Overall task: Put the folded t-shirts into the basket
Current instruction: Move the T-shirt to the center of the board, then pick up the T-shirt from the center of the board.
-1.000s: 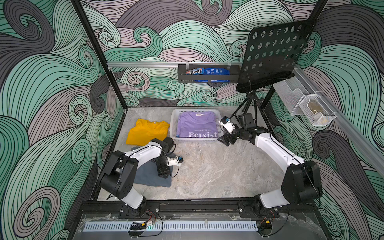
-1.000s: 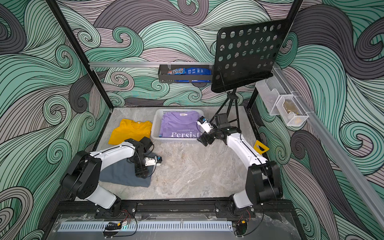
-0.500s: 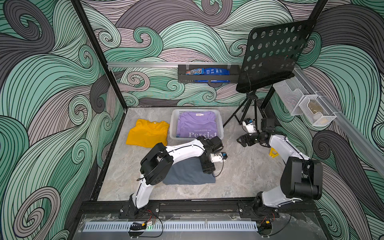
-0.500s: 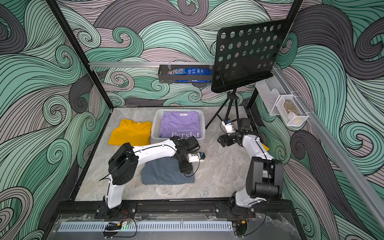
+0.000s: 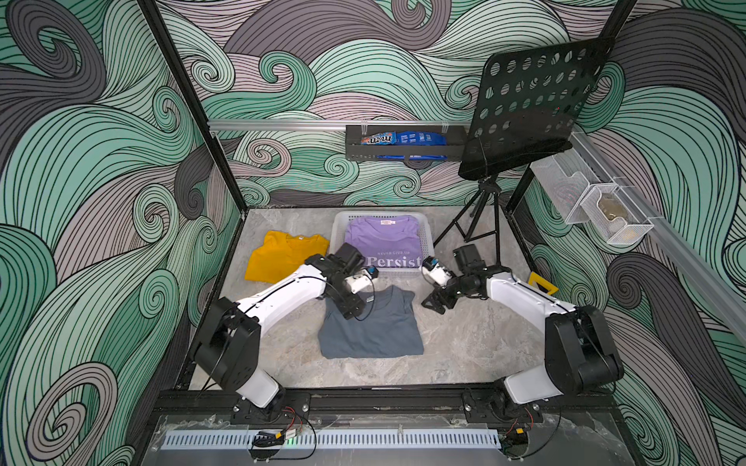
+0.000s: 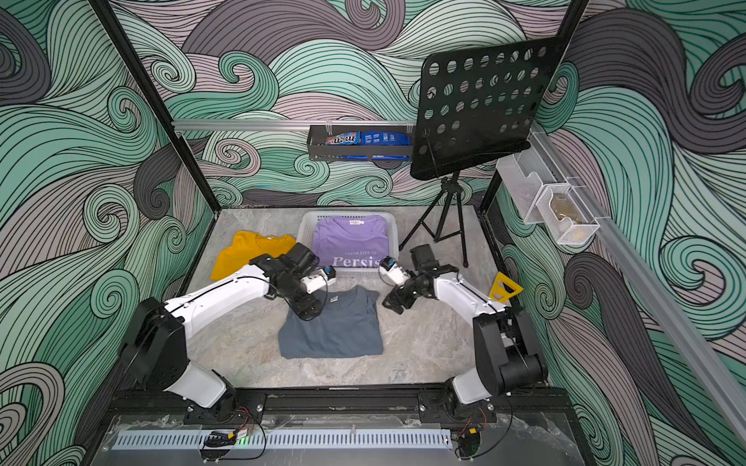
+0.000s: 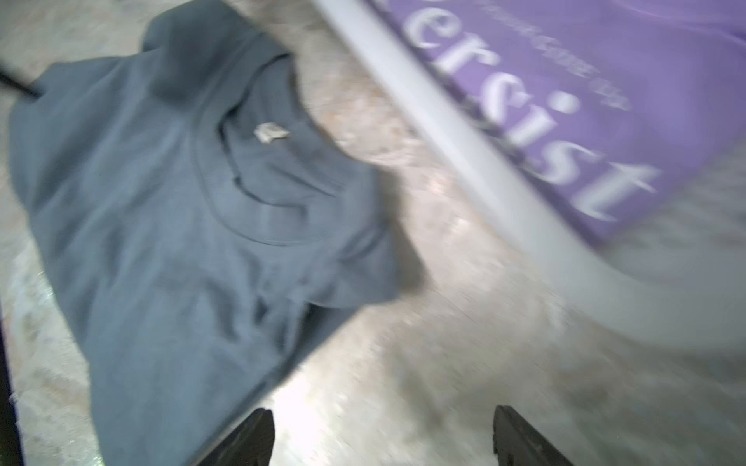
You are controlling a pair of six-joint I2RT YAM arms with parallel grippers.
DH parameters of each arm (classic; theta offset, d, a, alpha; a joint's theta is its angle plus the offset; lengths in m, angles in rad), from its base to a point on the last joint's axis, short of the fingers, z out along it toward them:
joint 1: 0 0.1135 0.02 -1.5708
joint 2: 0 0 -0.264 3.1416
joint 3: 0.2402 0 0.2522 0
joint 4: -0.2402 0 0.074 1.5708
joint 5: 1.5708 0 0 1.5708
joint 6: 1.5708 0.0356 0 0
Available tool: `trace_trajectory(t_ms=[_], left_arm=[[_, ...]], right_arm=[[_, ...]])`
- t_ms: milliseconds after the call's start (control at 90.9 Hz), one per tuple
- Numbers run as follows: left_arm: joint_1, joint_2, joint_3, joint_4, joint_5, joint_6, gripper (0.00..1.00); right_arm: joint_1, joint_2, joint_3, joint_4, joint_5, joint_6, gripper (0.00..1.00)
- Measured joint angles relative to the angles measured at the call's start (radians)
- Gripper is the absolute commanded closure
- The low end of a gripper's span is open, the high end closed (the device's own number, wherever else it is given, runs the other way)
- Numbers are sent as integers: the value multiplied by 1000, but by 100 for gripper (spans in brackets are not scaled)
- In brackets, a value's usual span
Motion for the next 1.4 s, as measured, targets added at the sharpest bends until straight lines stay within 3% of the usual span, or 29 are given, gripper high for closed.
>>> trace_trajectory(t_ms=[121, 209, 429, 627, 825, 946, 1156, 1398], left_arm=[[117, -16, -63, 1, -3, -3, 22], [169, 2, -70, 11, 1, -2, 23], [186, 77, -70, 37, 46, 49, 25], [180, 51, -90, 30, 154, 126, 23], [175, 28, -85, 35, 220, 135, 22], [148, 59, -64, 58, 208, 137, 21], [66, 136, -67, 102, 102, 171, 21], [-45, 53, -182, 65, 59, 241, 20]], right_arm=[[160, 35, 17, 61, 42, 9, 14], [223, 103, 50, 100, 80, 16, 22], [286, 175, 26, 150, 179, -6, 34], [265, 65, -93, 132, 188, -59, 33], [139, -6, -74, 115, 116, -55, 23], [104, 8, -48, 145, 130, -33, 16], [105, 88, -36, 177, 184, -14, 16], [82, 89, -38, 175, 193, -19, 15]])
